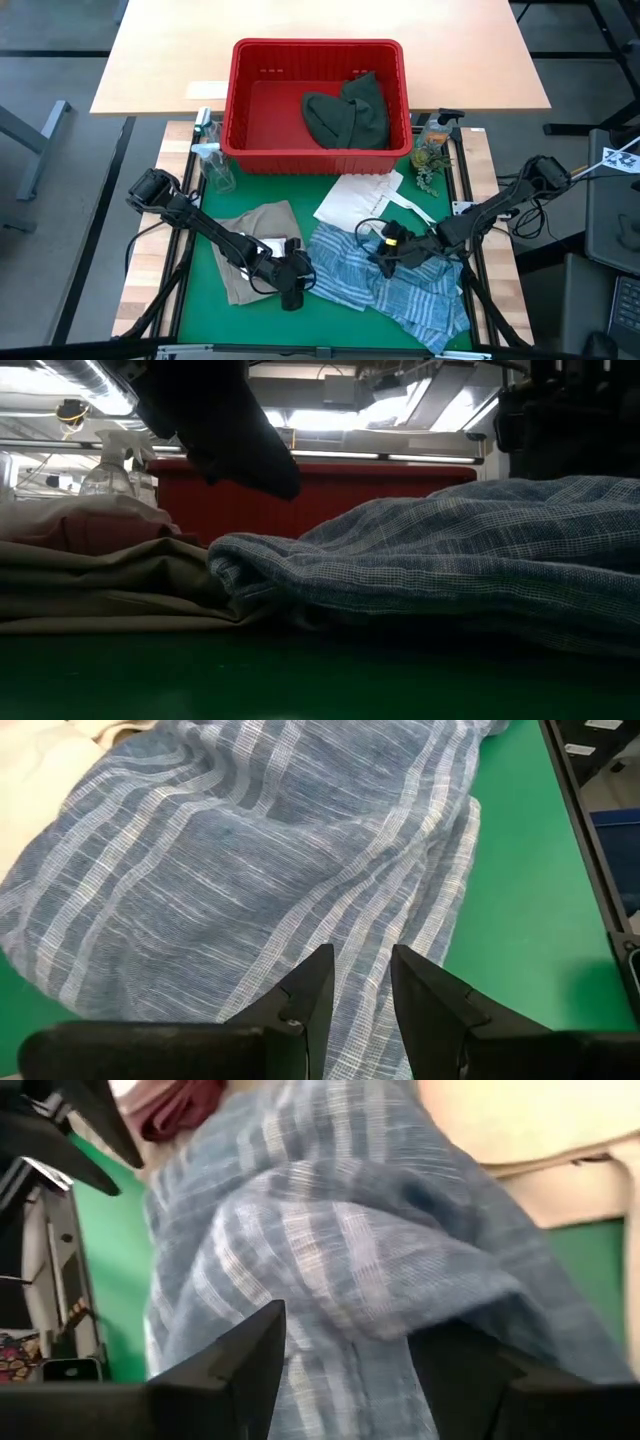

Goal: Fold Laundry from Bin
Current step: Fold the blue polo shirt

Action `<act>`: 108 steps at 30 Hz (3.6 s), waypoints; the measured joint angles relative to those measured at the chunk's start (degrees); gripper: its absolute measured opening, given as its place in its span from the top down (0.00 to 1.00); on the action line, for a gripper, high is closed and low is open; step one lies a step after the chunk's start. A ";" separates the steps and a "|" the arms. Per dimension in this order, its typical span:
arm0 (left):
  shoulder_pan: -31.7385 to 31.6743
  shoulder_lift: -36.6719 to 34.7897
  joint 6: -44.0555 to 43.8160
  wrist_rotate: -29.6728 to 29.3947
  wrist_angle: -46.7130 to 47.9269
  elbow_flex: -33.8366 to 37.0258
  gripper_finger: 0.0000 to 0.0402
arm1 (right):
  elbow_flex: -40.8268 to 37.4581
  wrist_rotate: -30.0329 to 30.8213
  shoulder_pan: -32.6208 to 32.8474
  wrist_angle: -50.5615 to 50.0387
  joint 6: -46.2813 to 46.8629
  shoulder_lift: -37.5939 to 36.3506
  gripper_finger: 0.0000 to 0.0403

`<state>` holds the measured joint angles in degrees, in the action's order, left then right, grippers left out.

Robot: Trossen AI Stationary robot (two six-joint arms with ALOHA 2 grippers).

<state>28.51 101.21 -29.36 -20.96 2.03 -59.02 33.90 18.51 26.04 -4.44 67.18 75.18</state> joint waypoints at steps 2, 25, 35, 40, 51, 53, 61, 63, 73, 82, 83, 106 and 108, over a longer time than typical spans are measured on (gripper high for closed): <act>0.00 0.00 0.00 -0.66 0.08 0.00 0.76 | 0.01 -0.03 0.05 1.89 -1.33 0.84 0.48; -0.04 7.70 -0.03 -3.07 1.83 0.00 0.76 | 0.06 -8.12 0.17 7.39 -1.62 3.50 0.94; 0.38 9.81 -0.02 -0.76 1.61 -0.15 0.76 | 0.08 -12.12 0.17 0.79 2.48 0.86 0.97; 0.48 9.86 -0.02 -0.92 1.76 -0.15 0.76 | 0.08 -12.12 0.17 -6.60 3.86 -3.75 0.99; 0.50 9.92 -0.01 -0.81 1.63 -0.08 0.76 | 0.10 -15.11 0.17 -25.58 9.78 -8.39 0.98; 0.52 9.92 0.00 -0.77 1.66 -0.07 0.76 | 0.10 -15.13 0.17 -25.53 9.75 -8.39 0.98; 0.52 9.79 0.04 -0.73 1.13 0.02 0.76 | 0.10 -16.59 0.17 -25.01 9.49 -8.39 0.98; 0.52 9.49 0.17 -0.39 1.15 0.04 0.76 | 0.10 -17.31 0.17 -24.99 9.50 -8.39 0.98; 0.63 7.08 2.99 0.21 1.40 0.18 0.76 | 0.10 -18.33 0.17 -25.21 9.48 -8.37 0.74; 0.59 6.03 2.99 0.90 1.08 0.17 0.76 | 1.60 -21.93 4.27 -18.81 9.46 -8.35 0.58; 0.59 5.88 2.98 0.95 1.05 0.17 0.76 | 1.84 -20.05 5.59 -15.96 9.46 -8.35 0.58; 0.57 5.71 2.80 0.73 0.85 0.07 0.76 | 2.00 3.72 20.33 12.26 4.89 9.19 0.58; 0.57 5.70 2.80 0.71 0.85 0.07 0.76 | 1.98 5.25 20.33 13.54 4.34 10.48 0.58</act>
<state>29.08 106.91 -26.57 -20.25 2.87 -58.96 35.88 23.76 46.37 9.09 71.53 85.65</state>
